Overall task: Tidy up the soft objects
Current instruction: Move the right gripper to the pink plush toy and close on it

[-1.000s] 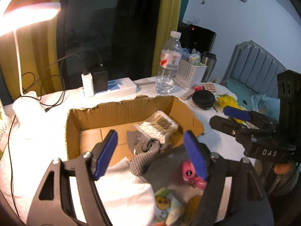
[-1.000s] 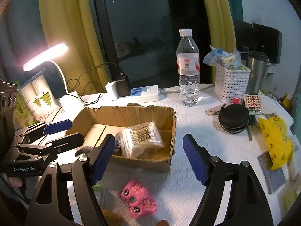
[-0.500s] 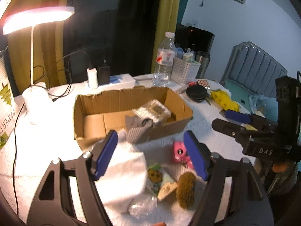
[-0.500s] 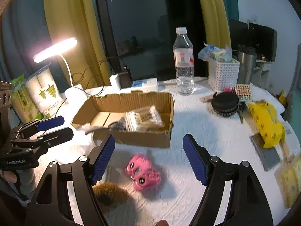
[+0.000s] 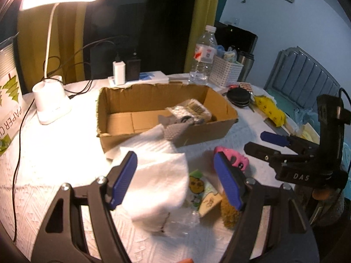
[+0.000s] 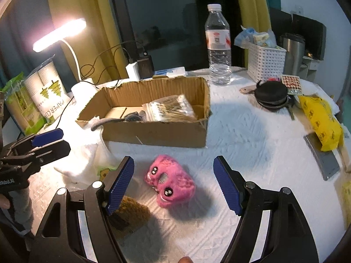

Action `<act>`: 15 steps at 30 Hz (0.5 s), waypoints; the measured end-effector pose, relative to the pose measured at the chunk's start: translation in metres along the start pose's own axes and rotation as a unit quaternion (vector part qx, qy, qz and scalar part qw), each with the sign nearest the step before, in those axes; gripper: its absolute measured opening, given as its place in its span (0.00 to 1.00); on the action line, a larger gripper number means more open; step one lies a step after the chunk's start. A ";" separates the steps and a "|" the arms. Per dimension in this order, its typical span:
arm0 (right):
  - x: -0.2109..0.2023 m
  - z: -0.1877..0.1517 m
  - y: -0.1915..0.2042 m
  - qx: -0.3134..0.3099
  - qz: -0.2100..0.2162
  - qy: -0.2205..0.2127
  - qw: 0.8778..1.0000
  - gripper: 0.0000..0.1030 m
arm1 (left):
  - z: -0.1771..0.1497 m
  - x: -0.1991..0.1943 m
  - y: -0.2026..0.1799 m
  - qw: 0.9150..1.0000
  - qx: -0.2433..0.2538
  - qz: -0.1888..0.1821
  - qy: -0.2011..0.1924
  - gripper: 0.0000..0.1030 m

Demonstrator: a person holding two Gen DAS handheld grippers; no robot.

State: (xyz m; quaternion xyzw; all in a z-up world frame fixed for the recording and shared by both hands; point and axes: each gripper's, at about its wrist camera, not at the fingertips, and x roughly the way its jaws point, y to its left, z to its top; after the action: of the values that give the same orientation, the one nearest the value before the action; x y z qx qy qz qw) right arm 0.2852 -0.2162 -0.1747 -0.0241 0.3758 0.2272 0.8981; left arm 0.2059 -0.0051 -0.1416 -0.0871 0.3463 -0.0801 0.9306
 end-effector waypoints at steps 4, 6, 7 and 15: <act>0.007 0.009 0.014 -0.027 -0.004 0.005 1.000 0.75 | 0.000 0.002 0.012 1.000 -0.007 0.007 -0.001 0.72; 0.013 0.010 0.017 -0.029 -0.006 0.012 1.000 0.75 | -0.002 0.004 0.018 1.000 -0.009 0.015 0.001 0.72; 0.018 0.010 0.018 -0.028 -0.007 0.018 0.999 0.75 | -0.004 0.006 0.023 1.000 -0.012 0.018 0.004 0.72; 0.050 -0.007 0.008 -0.006 -0.030 0.073 0.997 0.75 | -0.013 0.027 0.038 0.999 -0.017 0.018 0.026 0.87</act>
State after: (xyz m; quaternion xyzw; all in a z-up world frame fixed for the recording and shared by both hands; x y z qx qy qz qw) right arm 0.3075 -0.1911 -0.2128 -0.0575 0.4384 0.2001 0.8743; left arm 0.2214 0.0248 -0.1764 -0.0943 0.3735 -0.0601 0.9209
